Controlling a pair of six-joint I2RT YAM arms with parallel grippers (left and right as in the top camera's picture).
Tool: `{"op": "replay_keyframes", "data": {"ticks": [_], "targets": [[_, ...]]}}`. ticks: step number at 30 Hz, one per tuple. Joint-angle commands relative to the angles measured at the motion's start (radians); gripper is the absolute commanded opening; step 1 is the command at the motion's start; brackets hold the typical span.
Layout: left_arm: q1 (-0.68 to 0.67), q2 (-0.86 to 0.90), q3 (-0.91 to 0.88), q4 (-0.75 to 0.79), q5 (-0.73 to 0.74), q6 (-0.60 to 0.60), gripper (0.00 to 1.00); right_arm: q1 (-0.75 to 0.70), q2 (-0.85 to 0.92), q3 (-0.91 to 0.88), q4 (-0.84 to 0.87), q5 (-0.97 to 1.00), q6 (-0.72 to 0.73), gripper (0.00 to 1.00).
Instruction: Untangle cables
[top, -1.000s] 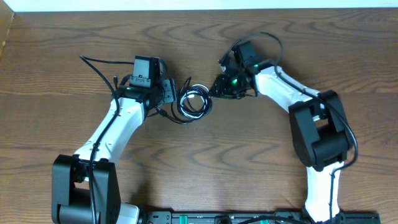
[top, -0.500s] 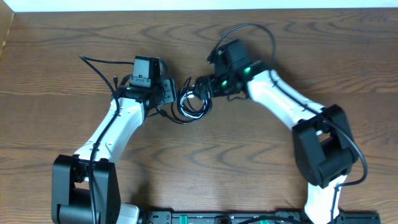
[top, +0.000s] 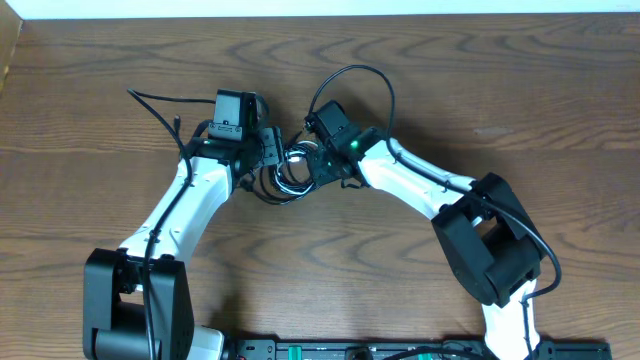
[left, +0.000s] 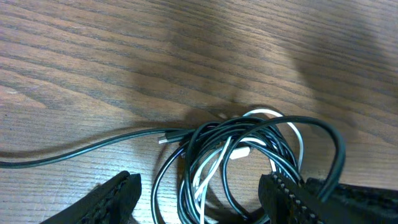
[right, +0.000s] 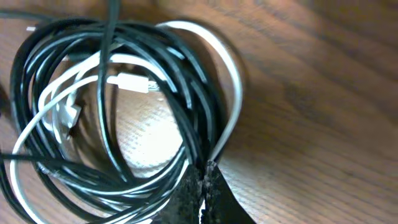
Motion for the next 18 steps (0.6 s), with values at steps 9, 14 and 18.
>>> {"op": "replay_keyframes", "data": {"ticks": [9,14,18], "targets": [[0.0,0.005,-0.001,0.006,0.074,0.064,0.08,-0.06,-0.098,0.018,0.012,0.037,0.062,0.36],[0.0,0.005,-0.001,0.028,0.232,0.161,0.09,-0.116,-0.098,0.018,0.013,-0.034,0.133,0.41],[0.0,0.005,-0.001,0.029,0.231,0.161,0.22,-0.157,-0.098,0.018,0.01,-0.133,0.132,0.48]]}}
